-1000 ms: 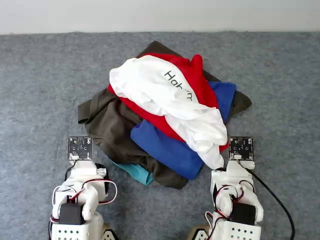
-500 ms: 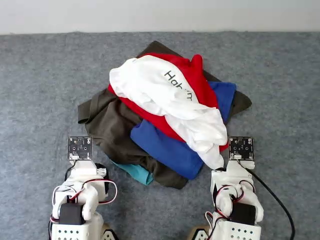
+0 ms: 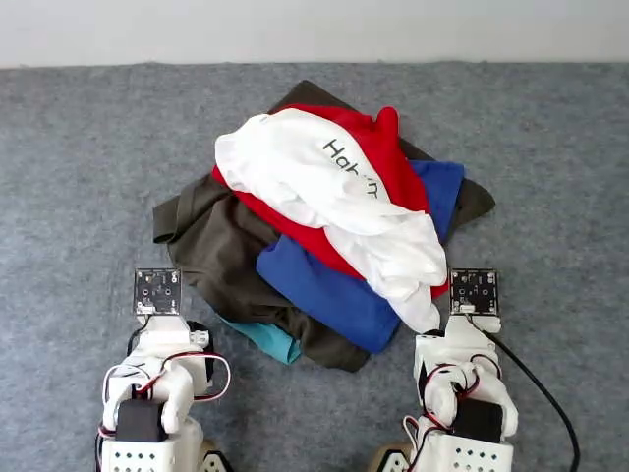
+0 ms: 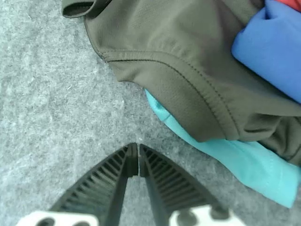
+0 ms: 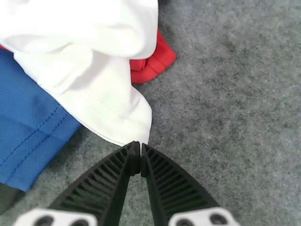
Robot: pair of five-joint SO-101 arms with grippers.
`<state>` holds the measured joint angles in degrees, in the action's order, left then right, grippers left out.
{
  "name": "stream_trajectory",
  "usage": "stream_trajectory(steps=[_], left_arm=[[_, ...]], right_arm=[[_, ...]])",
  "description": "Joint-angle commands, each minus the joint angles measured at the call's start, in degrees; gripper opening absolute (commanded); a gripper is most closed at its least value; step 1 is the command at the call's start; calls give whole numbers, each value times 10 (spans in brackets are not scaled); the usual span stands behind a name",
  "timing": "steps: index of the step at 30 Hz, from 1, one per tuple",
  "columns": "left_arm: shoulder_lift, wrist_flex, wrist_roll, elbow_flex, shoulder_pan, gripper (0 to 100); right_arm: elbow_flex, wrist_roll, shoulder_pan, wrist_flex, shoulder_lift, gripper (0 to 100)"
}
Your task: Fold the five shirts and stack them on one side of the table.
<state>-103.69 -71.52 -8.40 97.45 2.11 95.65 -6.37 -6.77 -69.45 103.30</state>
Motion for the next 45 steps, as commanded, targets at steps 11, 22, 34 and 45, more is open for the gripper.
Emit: stream_trajectory(steps=[11, 22, 34, 45], left_arm=[[-5, -4, -1, -11, 0, 16], [-5, -4, -2, -11, -4, 16], [-5, 38, 63, -66, -36, 19], [2, 180, 166, -184, -33, 17]], right_arm=[[8, -4, 6, 9, 0, 11], [8, -4, 6, 9, 0, 11], [8, -4, 6, 9, 0, 11], [8, -4, 6, 9, 0, 11]])
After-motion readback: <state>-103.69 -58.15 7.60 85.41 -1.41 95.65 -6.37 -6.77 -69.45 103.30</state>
